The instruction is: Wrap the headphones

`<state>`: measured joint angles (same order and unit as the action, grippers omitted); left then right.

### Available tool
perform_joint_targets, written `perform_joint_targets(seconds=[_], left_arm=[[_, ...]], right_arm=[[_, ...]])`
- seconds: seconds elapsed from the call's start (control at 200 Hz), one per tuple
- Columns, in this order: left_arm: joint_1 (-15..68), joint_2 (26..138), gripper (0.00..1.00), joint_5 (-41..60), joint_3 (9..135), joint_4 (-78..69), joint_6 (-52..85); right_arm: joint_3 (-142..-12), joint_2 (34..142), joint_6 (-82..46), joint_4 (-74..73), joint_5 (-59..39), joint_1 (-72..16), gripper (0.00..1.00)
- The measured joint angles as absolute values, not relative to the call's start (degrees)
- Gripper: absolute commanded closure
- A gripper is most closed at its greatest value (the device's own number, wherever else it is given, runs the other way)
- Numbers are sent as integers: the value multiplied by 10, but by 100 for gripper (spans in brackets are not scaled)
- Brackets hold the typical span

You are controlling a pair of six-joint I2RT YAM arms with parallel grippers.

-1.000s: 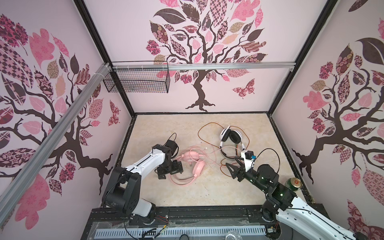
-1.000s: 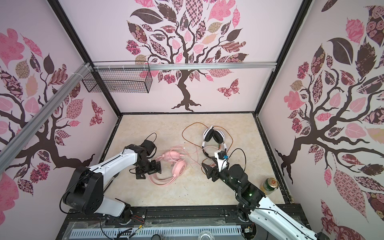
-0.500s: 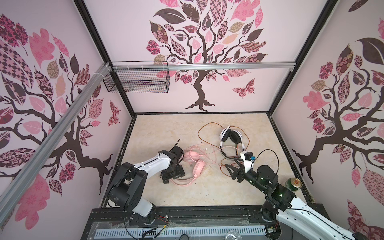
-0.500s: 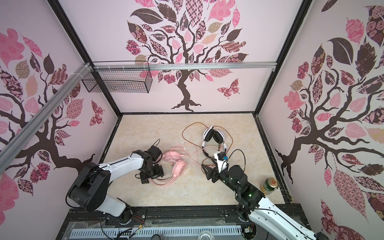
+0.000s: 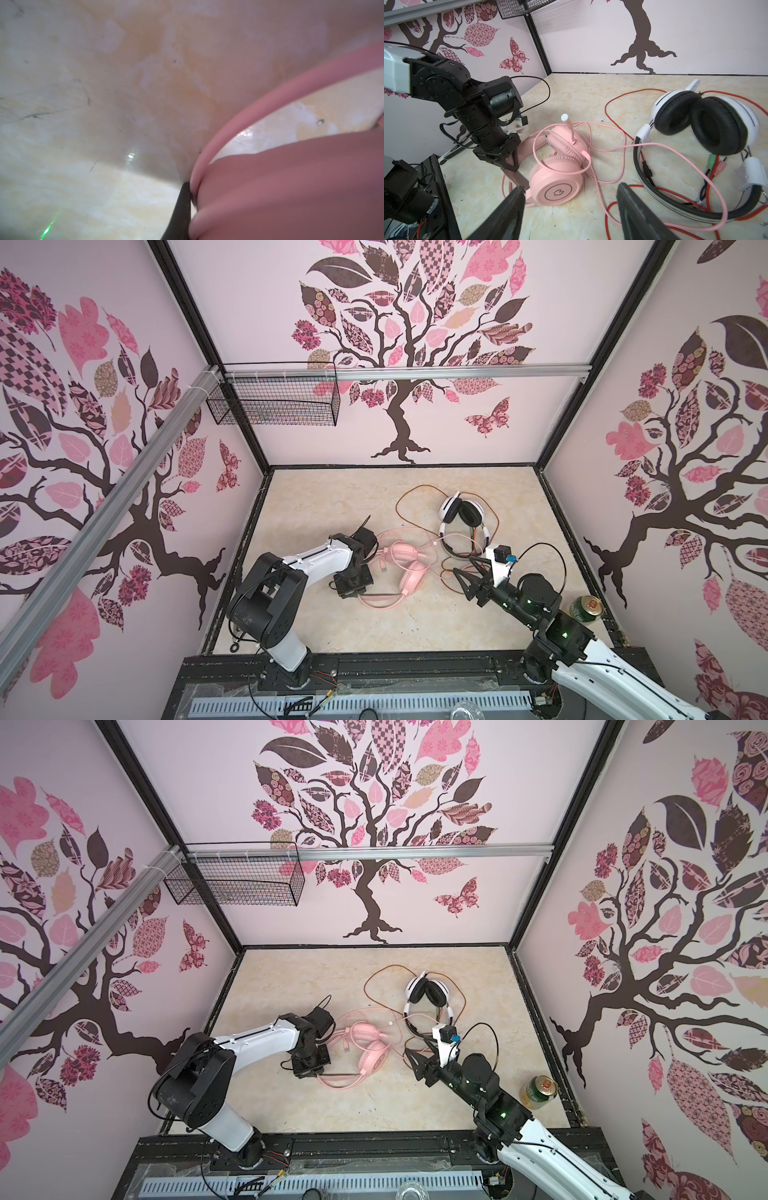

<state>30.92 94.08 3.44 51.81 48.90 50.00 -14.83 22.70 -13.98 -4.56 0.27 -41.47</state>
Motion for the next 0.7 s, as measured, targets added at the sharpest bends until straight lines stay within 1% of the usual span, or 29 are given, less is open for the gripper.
perform_joint_targets(seconds=[0.285,0.515,0.7], left_arm=[[305,904,100,-9,518,493,462],[251,777,100,-21,557,560,405],[241,676,100,37,605,595,383]], right_arm=[[-130,196,-146,-46,46,-415,30],[-121,196,-151,-41,85,-415,30],[-121,224,-153,-41,107,-415,30]])
